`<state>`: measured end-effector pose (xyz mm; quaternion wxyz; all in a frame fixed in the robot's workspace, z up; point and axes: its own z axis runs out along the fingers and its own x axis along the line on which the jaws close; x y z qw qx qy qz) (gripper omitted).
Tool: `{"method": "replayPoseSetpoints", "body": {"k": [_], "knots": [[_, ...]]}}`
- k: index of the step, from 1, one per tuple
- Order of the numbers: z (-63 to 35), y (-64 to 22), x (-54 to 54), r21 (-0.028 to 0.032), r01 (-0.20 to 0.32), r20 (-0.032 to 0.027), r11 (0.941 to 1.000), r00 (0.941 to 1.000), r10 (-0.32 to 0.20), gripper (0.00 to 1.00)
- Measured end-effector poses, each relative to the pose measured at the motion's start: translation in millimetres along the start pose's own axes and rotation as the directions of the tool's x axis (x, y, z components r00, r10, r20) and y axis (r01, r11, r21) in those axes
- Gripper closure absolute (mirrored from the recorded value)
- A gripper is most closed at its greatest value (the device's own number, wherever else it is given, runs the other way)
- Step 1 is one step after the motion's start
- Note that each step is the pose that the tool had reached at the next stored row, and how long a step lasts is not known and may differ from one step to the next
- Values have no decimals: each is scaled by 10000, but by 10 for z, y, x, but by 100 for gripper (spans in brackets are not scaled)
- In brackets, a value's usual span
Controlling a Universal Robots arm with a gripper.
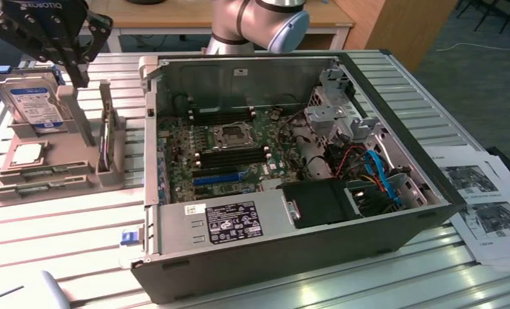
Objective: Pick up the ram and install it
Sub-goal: 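Reach for the ram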
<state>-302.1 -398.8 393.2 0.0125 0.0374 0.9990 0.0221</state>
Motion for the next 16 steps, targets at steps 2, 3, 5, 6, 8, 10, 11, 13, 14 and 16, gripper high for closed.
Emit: {"method": "replayPoseSetpoints", "body": {"k": [2,3,5,6,8,10,11,13,14,16], "knots": [[-2,-5,68,1,0,0,10000,10000,0,90],[-2,-8,102,1,0,0,10000,10000,0,90],[-5,-13,171,1,2,-1,10000,10000,-2,90],[-5,-16,207,1,1,0,10000,10000,-1,90],[-7,-21,281,0,0,0,10000,10000,0,90],[-9,-26,351,1,1,-1,10000,10000,-1,90],[-10,-29,387,1,1,-1,10000,10000,-1,90],[-12,-34,456,1,1,0,10000,10000,-1,90],[-12,-37,490,0,1,0,10000,10000,-1,90],[-14,-42,561,0,0,0,10000,10000,0,90]]}}
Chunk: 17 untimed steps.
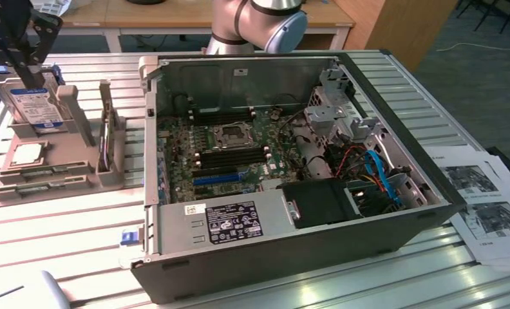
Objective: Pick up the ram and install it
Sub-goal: 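Reach for the ram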
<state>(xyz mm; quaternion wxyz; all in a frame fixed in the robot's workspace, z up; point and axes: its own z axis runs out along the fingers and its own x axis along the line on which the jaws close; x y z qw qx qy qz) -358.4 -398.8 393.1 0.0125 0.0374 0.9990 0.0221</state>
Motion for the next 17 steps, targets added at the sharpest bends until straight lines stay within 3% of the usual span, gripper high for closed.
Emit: {"method": "replayPoseSetpoints", "body": {"k": [17], "knots": [[-14,-40,539,1,0,-1,10000,10000,0,90]]}}
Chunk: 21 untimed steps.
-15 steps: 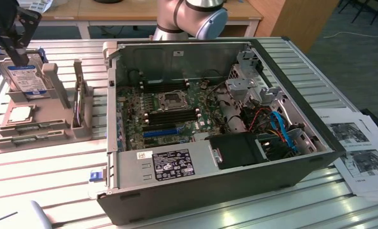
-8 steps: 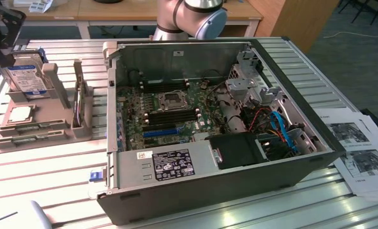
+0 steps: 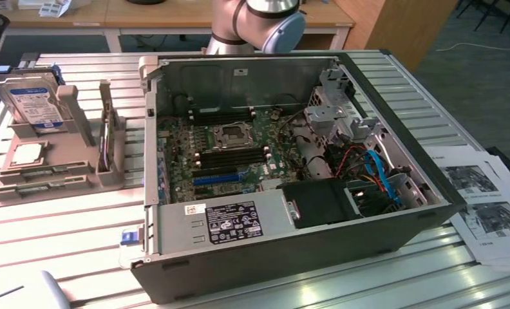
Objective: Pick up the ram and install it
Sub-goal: 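Reach for the ram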
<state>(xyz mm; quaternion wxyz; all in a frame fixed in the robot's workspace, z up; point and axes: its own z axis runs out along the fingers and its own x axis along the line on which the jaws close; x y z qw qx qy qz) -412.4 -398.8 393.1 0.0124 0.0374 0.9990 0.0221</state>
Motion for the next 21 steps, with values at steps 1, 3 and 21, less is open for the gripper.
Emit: {"method": "replayPoseSetpoints", "body": {"k": [1,3,21], "knots": [[0,-2,29,-1,0,1,10000,10000,0,90],[-1,-6,85,-1,0,2,10000,10000,0,90],[3,108,232,1,-35,2,10000,10000,35,90]]}}
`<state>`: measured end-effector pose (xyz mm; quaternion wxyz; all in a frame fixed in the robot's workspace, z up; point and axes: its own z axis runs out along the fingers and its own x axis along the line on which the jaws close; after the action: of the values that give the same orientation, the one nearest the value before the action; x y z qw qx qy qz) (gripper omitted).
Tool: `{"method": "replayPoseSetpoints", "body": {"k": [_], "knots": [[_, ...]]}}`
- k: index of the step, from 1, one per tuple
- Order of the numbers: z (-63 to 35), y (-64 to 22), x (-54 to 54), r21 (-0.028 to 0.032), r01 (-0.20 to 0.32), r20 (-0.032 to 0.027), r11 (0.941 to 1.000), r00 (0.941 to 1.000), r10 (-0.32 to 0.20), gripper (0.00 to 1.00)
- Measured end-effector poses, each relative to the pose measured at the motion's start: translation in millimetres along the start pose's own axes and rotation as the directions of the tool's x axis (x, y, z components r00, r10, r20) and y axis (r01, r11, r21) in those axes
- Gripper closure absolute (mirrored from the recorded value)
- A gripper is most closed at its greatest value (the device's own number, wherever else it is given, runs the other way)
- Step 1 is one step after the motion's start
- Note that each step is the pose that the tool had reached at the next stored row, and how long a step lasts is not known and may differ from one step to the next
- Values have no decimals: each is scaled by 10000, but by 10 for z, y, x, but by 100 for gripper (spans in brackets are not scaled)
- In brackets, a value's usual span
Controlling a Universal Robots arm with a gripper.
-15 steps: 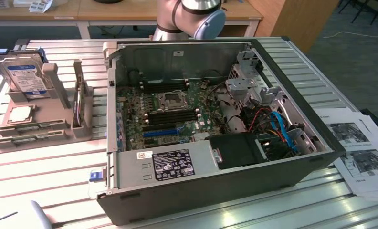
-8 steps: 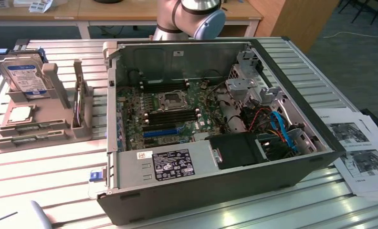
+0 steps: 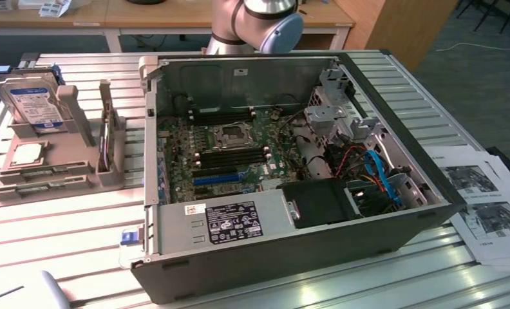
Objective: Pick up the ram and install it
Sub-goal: 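Reach for the ram, then pick up the ram and move it above insertion slot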
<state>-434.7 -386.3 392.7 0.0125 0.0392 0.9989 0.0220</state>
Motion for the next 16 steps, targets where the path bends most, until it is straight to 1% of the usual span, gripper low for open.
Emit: {"method": "replayPoseSetpoints", "body": {"k": [5,7,16], "knots": [[10,120,21,0,-28,2,10000,10000,28,90],[12,151,29,0,-37,2,10000,10000,37,90],[20,151,29,1,-36,2,10000,10000,36,90]]}}
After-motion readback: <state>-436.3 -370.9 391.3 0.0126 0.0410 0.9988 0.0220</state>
